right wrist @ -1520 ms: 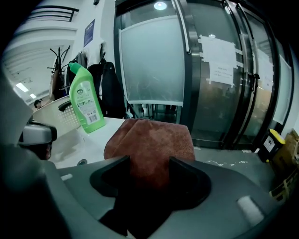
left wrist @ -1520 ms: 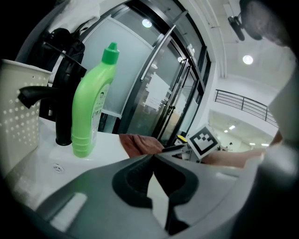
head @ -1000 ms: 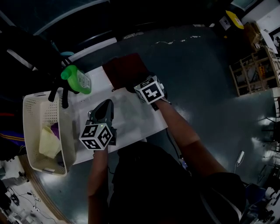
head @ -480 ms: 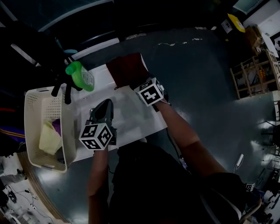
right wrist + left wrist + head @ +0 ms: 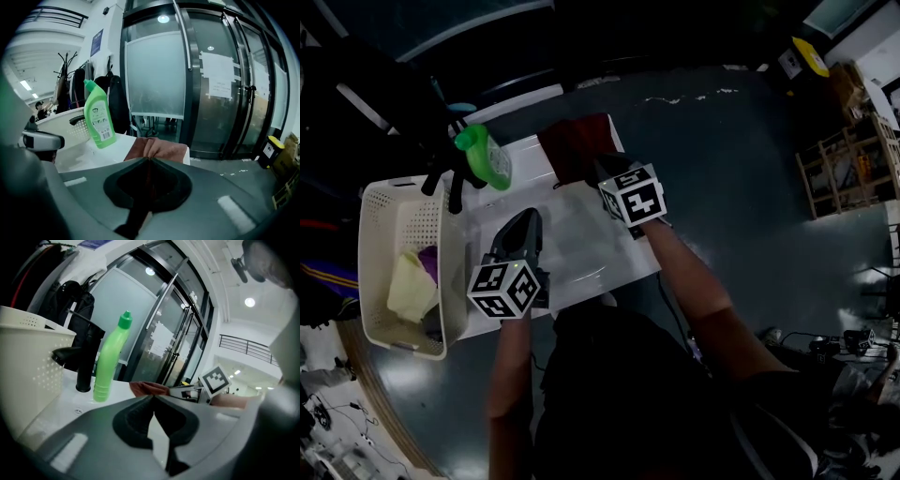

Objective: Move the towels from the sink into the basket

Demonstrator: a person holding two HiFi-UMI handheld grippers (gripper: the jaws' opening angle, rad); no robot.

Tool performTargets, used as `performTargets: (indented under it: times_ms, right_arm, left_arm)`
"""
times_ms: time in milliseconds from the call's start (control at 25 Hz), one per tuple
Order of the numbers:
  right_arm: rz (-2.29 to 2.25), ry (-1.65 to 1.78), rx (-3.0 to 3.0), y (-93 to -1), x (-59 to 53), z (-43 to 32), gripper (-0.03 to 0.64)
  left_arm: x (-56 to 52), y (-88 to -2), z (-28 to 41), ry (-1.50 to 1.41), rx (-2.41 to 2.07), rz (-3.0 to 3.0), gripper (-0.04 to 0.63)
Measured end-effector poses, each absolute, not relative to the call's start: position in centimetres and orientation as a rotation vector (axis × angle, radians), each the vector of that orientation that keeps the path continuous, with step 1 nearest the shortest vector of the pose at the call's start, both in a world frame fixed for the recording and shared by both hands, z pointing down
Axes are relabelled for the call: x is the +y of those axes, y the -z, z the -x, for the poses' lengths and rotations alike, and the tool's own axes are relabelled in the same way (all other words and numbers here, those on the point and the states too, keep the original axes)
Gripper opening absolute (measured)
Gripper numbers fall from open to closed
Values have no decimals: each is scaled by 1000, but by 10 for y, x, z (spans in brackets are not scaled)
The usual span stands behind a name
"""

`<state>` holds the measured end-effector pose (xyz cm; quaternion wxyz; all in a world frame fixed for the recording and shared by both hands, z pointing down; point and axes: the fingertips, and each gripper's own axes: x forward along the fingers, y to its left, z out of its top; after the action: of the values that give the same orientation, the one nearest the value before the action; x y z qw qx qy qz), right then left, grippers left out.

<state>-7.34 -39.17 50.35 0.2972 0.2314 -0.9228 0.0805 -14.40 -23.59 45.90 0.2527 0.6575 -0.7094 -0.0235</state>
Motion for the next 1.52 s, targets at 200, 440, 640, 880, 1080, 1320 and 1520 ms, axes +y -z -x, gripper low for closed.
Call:
performTargets:
  times_ms: [200,440,640,880,1080,1320,1520]
  right_arm:
    - [-628,-217,-2513,-477,-385,77,14]
    - [-642,-191,-2595,-440,-375,81,14]
    - [-631,-172,-2644,-417,-360,86,14]
    - [-616,-130,-2698,-390,-342,89,14]
    - [-595,-118,-2733,-374,-326,95,14]
    - [-566,-74,-2785,-349,-309,101,14]
    - [-527,-37,-2837,-325,-295,106,14]
  left_arm:
    - [-229,-448,144,73,-1932,-1811,9]
    - [-222,-433,146,84,-1945,-1840,9]
    - [-212,-423,147,68,-1955,-1861,9]
    - [-195,-410,152,60,-1990,-1870,9]
    - [-180,-398,161,65,-2027,-1861,9]
    - [-164,-387,166,67,-2068,-1853,9]
    - [-149,-375,169,61,-2104,-1842,9]
